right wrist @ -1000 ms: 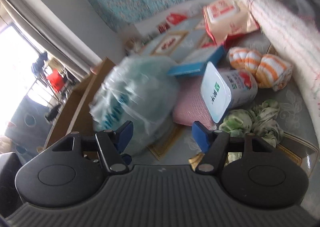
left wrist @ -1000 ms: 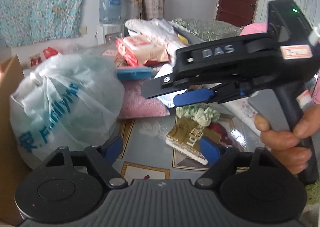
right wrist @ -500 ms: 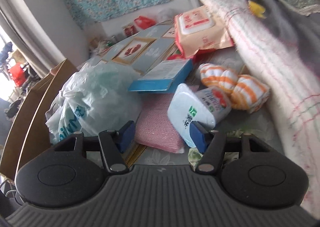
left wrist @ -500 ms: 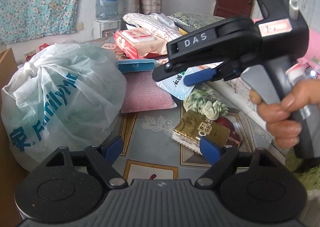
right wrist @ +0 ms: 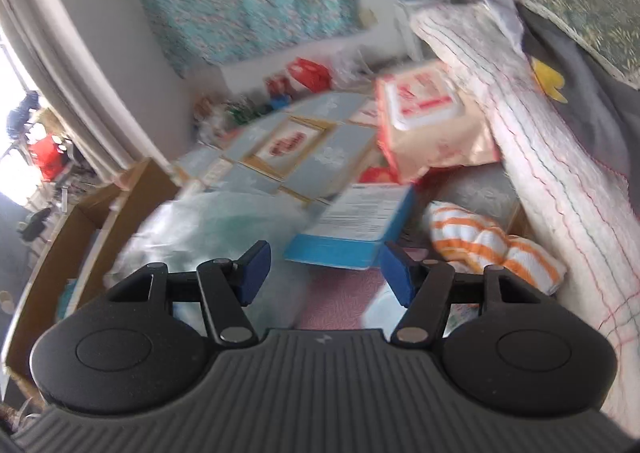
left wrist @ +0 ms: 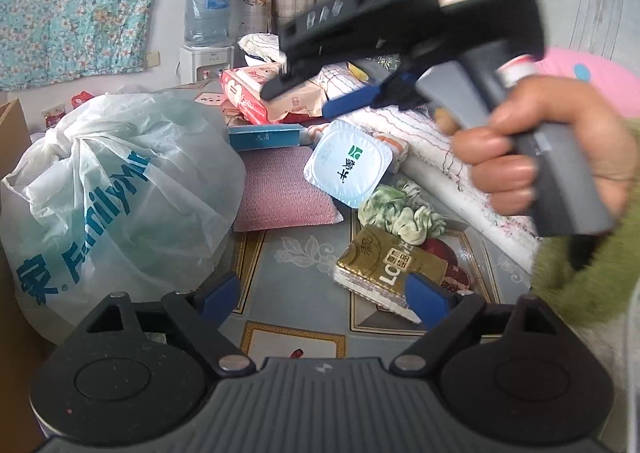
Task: Organize soft objects
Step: 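Reach the right tool to the pink scrubber pad and grasp it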
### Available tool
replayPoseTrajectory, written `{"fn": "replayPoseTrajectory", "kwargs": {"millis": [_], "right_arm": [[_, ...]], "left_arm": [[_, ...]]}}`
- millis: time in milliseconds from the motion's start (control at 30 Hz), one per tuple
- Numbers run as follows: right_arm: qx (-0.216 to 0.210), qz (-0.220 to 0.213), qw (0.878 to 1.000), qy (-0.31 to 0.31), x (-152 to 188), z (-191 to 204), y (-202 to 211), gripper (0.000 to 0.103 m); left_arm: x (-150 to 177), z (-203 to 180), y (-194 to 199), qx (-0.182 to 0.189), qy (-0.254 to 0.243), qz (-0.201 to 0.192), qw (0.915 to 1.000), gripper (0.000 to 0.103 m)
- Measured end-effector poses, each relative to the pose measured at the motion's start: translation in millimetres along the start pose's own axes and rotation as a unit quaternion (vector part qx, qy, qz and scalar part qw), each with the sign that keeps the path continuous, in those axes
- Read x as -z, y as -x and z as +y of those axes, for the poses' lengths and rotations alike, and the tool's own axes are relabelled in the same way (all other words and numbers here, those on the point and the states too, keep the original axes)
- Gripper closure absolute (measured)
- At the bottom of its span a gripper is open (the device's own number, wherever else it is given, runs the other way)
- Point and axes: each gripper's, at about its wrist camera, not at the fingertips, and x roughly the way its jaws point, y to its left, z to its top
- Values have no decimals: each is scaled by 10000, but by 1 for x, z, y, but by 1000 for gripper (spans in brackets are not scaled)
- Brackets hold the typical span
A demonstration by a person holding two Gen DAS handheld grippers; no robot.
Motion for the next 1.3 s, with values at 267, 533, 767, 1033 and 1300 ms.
{"fn": "replayPoseTrajectory", "kwargs": {"millis": [267, 533, 767, 1033, 1300], "right_arm": [[135, 903, 9955, 251, 12, -14, -5, 44], [52, 2000, 9791, -374, -26, -30, -46, 42], [422, 2857, 9574, -38, -37, -28, -94, 36], [31, 2575, 9662, -135, -33, -27, -98, 45], [-261, 1618, 9855, -434, -46, -38, -47, 83]], "left_arm": [[-3, 0, 1, 47, 45, -43, 10000, 11], [-3, -6, 3, 129, 1, -85, 9999, 11], [-3, -5, 5, 129, 5, -122, 9998, 11], [-4, -3, 2, 115, -4, -91, 9999, 11], [-4, -3, 1, 63, 88, -114, 9999, 11]]}}
